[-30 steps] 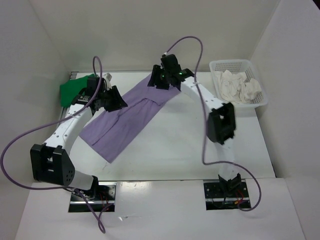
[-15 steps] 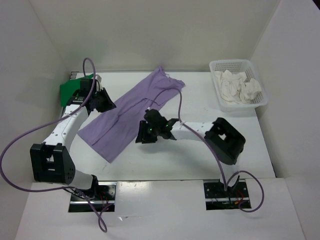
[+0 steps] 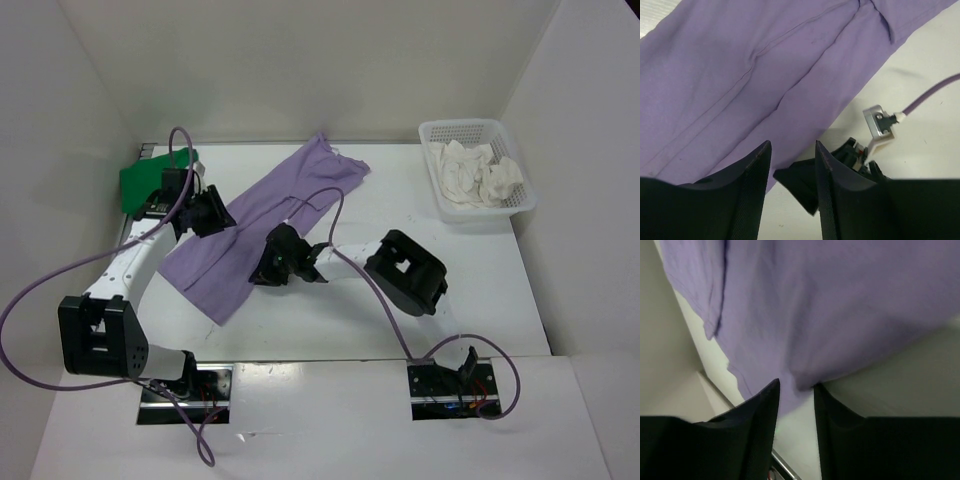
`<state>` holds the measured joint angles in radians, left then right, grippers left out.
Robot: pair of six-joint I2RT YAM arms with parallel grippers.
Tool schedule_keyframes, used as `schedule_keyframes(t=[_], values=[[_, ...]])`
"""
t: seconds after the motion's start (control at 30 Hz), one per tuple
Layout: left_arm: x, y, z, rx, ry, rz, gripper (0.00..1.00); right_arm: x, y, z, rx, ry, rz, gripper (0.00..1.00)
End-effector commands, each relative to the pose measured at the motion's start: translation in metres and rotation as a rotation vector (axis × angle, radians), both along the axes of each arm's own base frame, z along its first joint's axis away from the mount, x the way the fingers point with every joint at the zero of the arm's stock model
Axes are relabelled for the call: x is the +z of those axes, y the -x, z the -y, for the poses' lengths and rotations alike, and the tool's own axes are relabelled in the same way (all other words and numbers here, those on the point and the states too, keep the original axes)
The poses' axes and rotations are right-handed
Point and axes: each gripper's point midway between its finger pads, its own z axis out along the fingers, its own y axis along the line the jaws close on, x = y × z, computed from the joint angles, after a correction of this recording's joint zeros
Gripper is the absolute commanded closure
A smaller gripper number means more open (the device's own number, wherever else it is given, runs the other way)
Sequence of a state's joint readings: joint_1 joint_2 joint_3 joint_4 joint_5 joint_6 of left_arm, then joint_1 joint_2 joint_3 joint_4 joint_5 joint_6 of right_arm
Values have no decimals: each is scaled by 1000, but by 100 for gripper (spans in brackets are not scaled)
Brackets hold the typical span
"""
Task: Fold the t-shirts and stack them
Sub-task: Rotate the tshirt 90 degrees
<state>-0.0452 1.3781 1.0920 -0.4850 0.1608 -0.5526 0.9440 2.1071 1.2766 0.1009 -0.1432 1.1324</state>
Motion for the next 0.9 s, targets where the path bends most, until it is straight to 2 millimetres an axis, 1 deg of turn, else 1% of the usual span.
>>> schedule_keyframes(t=[0.0, 0.03, 0.1, 0.13, 0.17, 0.2, 0.23, 0.27, 0.3, 0.33, 0.37, 0.4, 0.43, 0.47, 0.5, 0.53, 0.57, 0.6, 0.63, 0.67, 0.7, 0.73, 0.77, 0.8, 0.83, 0.87], values=[[18, -11, 0, -22, -10, 67, 52, -27, -7, -10, -60, 38, -33, 77], [18, -11, 0, -22, -10, 67, 52, -30, -10, -12, -75, 38, -37, 85], [19, -18, 0, -29, -17, 70, 52, -39, -7, -7, -67, 80, -53, 98], [15, -21, 0, -29, -17, 64, 52, -22, -8, -5, -66, 65, -24, 100], [19, -26, 3, -37, -8, 77, 52, -28, -3, 12, -57, 96, -22, 100], [20, -30, 3, -37, -7, 79, 52, -26, -4, 25, -72, 110, -13, 100], [14, -36, 3, -37, -7, 78, 52, 0, -3, 32, -66, 67, 13, 100], [16, -41, 6, -38, 9, 84, 52, -14, 7, 59, -56, 102, -9, 100], [12, -44, 10, -53, 24, 79, 52, -12, 15, 71, -41, 112, -17, 100], [7, -54, 11, -43, 34, 77, 52, -11, 26, 80, -8, 120, -23, 100], [10, -61, 17, -56, 35, 92, 52, -6, 36, 103, 10, 146, -7, 100], [9, -66, 25, -75, 36, 89, 52, -7, 46, 116, 24, 173, -12, 100], [-1, -73, 36, -97, 30, 72, 51, -11, 59, 132, 35, 217, -40, 100], [7, -85, 43, -110, 32, 94, 51, -8, 67, 155, 19, 230, -47, 100], [6, -94, 49, -117, 27, 102, 49, -8, 71, 168, 4, 238, -57, 100], [-11, -101, 61, -137, 17, 68, 49, -8, 80, 181, 2, 249, -88, 100], [-15, -109, 67, -153, 11, 67, 47, -4, 85, 197, -19, 249, -91, 99], [-21, -127, 70, -153, 11, 65, 46, -3, 83, 209, -50, 245, -106, 97], [-24, -135, 79, -168, 12, 65, 44, -3, 85, 220, -57, 250, -118, 94], [-27, -144, 86, -187, 4, 72, 43, 0, 90, 228, -65, 235, -132, 88], [-30, -155, 88, -188, 5, 76, 42, 3, 88, 234, -75, 238, -127, 82], [-37, -175, 96, -190, -1, 79, 41, 5, 88, 242, -97, 261, -128, 74], [-43, -183, 97, -197, -8, 74, 41, 10, 86, 246, -114, 267, -103, 59], [-66, -191, 99, -197, -12, 42, 39, 25, 83, 244, -106, 241, -61, 55], [-70, -198, 102, -203, -5, 44, 39, 36, 74, 248, -122, 230, -35, 54], [-60, -212, 106, -210, 6, 81, 37, 38, 75, 253, -125, 236, -34, 54]])
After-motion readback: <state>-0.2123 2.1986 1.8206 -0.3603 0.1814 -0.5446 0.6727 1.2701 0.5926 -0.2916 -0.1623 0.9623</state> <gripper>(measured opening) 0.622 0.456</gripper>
